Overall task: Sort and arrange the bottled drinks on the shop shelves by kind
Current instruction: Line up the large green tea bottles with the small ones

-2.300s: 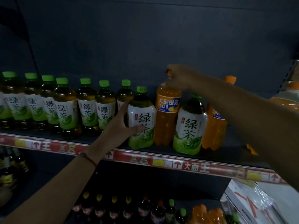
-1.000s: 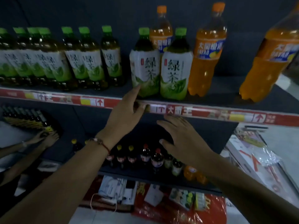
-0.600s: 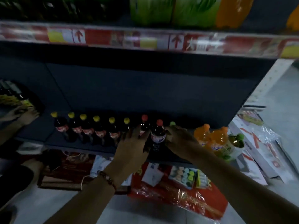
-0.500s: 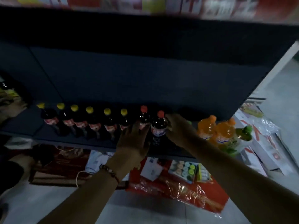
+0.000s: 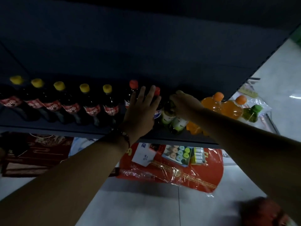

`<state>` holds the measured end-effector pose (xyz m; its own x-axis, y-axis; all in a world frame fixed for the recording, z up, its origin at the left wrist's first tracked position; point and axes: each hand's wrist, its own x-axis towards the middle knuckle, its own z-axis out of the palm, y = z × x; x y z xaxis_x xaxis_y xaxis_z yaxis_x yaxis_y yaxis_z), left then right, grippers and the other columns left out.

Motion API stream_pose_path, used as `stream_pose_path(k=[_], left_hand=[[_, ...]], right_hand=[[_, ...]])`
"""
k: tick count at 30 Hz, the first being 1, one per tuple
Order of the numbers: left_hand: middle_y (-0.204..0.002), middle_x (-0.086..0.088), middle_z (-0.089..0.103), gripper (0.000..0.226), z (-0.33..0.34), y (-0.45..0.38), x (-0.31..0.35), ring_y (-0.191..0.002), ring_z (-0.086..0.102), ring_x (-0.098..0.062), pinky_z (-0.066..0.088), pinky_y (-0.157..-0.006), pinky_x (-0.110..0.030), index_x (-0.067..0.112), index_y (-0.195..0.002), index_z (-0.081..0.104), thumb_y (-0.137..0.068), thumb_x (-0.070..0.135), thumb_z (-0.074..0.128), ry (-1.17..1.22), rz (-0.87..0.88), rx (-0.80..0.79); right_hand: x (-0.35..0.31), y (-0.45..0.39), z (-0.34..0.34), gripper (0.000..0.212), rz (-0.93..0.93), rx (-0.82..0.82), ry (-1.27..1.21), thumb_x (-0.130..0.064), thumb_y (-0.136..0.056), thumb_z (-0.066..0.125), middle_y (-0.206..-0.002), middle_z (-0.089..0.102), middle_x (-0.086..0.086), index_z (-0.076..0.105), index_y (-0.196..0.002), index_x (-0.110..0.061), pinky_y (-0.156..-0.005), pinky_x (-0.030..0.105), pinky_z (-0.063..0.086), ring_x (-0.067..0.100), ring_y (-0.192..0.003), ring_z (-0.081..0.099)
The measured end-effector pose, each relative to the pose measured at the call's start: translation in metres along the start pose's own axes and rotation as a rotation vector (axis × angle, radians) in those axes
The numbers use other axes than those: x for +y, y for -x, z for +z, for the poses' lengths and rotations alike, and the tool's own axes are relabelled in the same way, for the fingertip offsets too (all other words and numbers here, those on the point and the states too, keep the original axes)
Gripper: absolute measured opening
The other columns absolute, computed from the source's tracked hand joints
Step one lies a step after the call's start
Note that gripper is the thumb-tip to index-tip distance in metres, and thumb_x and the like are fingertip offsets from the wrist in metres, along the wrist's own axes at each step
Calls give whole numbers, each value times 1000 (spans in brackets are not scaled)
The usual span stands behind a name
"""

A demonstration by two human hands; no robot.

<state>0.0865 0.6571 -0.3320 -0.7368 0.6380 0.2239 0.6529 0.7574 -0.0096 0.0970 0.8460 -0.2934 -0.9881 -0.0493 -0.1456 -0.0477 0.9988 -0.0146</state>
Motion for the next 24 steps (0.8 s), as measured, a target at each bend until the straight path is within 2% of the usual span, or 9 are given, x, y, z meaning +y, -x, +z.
stream_pose_path(k=[4, 6, 8, 11, 15, 18, 20, 22, 24], left_hand=[[-164, -14, 7, 84, -21, 14, 12, -149, 4, -40, 17, -117, -59, 23, -156, 19, -87, 30, 66, 219, -4, -83], [-165, -7, 2, 90, -50, 26, 30, -150, 3, -31, 19, -119, -50, 32, -156, 4, -90, 38, 64, 510, -60, -179], [-164, 0, 13, 95, -95, 43, 50, -146, 20, -20, 28, -114, -32, 37, -155, -1, -88, 42, 67, 885, -144, -315], [-141, 8, 49, 88, -176, 75, 73, -123, 51, -5, 47, -97, -23, 29, -152, 19, -84, 34, 75, 1272, -156, -283], [-126, 6, 53, 75, -278, 124, 82, -114, 56, -1, 52, -90, -20, 16, -139, 35, -78, 19, 80, 1292, -50, -171], [-119, 6, 56, 74, -341, 167, 82, -105, 60, 3, 53, -82, -15, 16, -132, 37, -71, 20, 79, 1455, -168, -169], [-118, -3, 61, 70, -372, 196, 75, -102, 66, -9, 57, -78, -23, 15, -133, 41, -73, 22, 77, 1672, -348, -195], [-118, -11, 65, 64, -393, 221, 65, -106, 67, -23, 58, -81, -34, 15, -132, 47, -77, 27, 78, 1836, -470, -227], [-120, -19, 65, 62, -409, 242, 57, -110, 65, -34, 55, -89, -50, 12, -130, 54, -76, 36, 73, 1979, -544, -288]], right_hand=[[-2, 51, -41, 37, -37, 54, -130, -28, -90, 60, -121, 51, 6, 55, -125, -19, -78, 42, 54, 26, -100, 59], [-6, 83, -77, 36, -68, 69, -197, -32, -89, 61, -119, 52, 3, 56, -123, -21, -80, 39, 52, 23, -101, 58], [-20, 120, -120, 35, -80, 79, -259, -36, -90, 60, -116, 51, -4, 54, -123, -26, -80, 35, 51, 16, -100, 54], [-50, 177, -187, 31, -38, 126, -406, -37, -90, 60, -108, 46, -15, 56, -120, -31, -72, 16, 45, 3, -93, 48], [-100, 260, -260, 33, 77, 250, -667, -35, -88, 64, -101, 53, -20, 57, -120, -33, -65, -1, 42, -9, -85, 53], [-140, 324, -280, 35, 173, 343, -972, -35, -91, 59, -104, 59, -17, 53, -125, -28, -72, 6, 48, -4, -91, 60], [-166, 362, -272, 33, 198, 171, -1297, -37, -89, 57, -111, 61, -7, 54, -120, -31, -76, 19, 55, 3, -99, 62], [-195, 393, -257, 39, 248, -127, -1600, -36, -80, 59, -116, 63, 0, 52, -118, -37, -80, 27, 56, 12, -104, 64], [-226, 412, -245, 43, 290, -293, -1901, -28, -77, 61, -108, 71, 8, 55, -119, -27, -81, 34, 57, 22, -99, 67]])
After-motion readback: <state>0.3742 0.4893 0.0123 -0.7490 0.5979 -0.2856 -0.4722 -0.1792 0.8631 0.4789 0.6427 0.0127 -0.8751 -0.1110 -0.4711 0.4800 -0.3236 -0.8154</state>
